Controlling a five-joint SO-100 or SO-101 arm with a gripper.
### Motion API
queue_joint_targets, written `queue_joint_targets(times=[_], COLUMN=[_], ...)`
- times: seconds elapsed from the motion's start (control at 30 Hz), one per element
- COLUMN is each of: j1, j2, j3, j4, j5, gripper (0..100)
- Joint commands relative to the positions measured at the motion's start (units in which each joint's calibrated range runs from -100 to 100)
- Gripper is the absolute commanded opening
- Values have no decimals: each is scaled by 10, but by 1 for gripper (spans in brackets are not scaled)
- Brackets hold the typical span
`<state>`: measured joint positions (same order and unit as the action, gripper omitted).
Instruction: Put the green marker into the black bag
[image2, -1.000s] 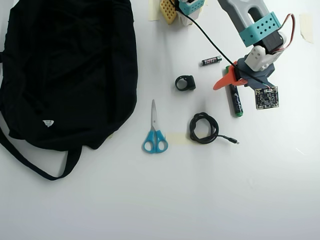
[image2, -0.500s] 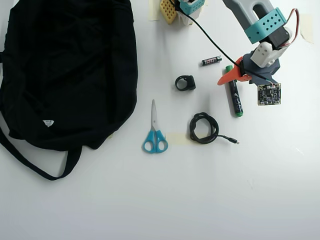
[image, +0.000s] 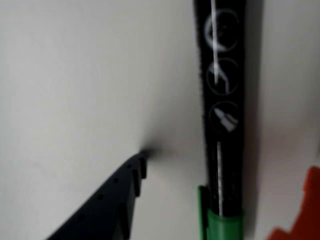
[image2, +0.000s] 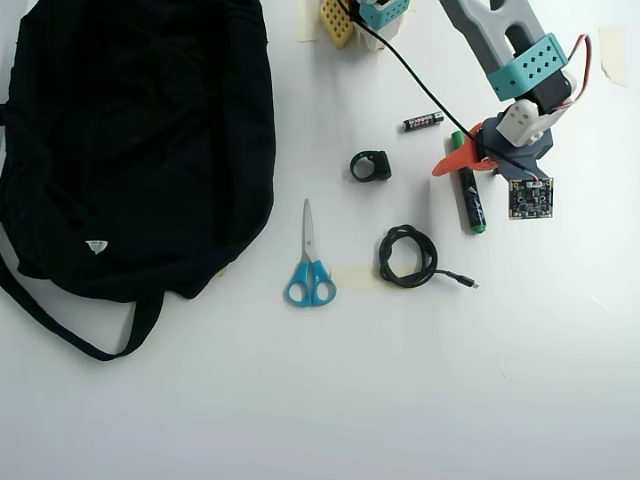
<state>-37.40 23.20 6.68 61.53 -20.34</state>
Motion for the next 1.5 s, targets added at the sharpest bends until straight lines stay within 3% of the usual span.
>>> queue_joint_targets(times=[0.0, 0.3, 0.53, 0.9, 1.47], j1=[2, 4, 4, 4, 20], j2=[1, 2, 2, 3, -1], j3=[-19, -13, -11, -10, -18], j4=[-7, -7, -7, -6, -1], j5=[2, 2, 1, 1, 1], gripper=[40, 38, 16, 2, 2])
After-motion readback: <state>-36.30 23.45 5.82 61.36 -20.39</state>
